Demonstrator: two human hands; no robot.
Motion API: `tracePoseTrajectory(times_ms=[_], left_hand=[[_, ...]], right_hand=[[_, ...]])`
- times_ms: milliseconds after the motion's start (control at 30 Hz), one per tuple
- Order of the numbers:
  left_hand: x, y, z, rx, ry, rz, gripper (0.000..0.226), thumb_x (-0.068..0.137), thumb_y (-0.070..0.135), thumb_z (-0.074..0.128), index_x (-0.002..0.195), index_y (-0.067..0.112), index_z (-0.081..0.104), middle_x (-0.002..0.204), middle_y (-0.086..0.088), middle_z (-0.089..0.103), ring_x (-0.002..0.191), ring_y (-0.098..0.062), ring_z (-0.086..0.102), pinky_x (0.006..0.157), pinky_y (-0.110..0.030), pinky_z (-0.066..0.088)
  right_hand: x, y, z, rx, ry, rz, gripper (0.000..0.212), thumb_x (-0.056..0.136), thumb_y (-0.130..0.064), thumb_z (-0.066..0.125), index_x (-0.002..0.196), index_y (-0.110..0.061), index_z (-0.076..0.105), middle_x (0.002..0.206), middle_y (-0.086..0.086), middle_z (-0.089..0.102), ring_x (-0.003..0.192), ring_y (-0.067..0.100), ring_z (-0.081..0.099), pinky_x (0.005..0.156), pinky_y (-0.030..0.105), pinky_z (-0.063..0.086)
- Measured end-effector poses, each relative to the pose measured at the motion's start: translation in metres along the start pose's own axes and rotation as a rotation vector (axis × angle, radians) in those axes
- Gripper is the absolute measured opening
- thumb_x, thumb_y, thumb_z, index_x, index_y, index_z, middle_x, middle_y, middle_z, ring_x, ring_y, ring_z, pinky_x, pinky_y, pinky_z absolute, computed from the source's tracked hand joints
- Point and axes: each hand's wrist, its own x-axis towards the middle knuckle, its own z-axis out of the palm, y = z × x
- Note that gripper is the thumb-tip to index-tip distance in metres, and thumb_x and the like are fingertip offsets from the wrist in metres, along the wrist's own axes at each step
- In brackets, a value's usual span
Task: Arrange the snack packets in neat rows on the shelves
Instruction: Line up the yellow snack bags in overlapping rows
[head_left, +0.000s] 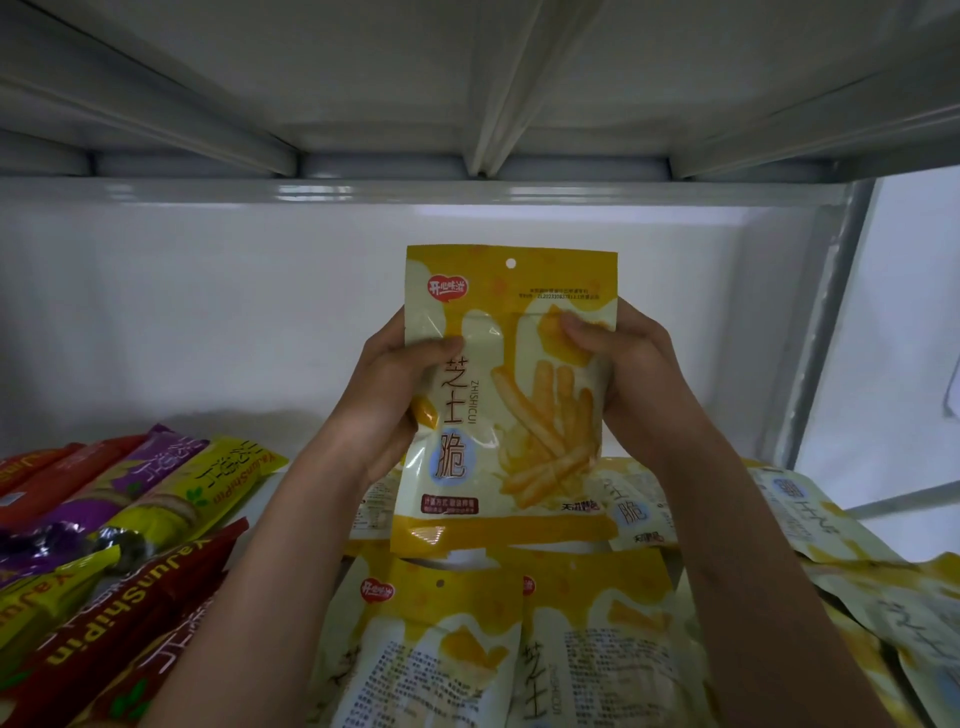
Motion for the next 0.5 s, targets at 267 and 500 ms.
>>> tracePoseTrajectory(times_ms=[267,500], left_hand=[[-0.0002,0.0014,0.0030,0.018,0.071,-0.024,0.023,0.107,0.032,0.052,0.111,0.020,0.071,0.099,-0.006,0.081,0.090,-0.024,0.079,0.067,-0.038,0.064],[0.0012,0.0013,0.0062,0.034,0.129,-0.023,0.024,0.108,0.035,0.051,0.107,0.021,0.071,0.094,-0.004,0.081,0.084,-0.021,0.080,0.063,-0.035,0.064]], right_hand=[[0.0007,0.0014,0.0024,-0.009,0.005,0.034,0.024,0.099,-0.014,0.064,0.119,-0.005,0.074,0.117,0.016,0.076,0.111,0.035,0.073,0.101,0.053,0.056],[-0.0013,0.0008,0.0037,-0.049,-0.028,0.067,0.029,0.097,-0.025,0.068,0.118,-0.005,0.075,0.114,0.015,0.077,0.107,0.034,0.075,0.098,0.050,0.059]])
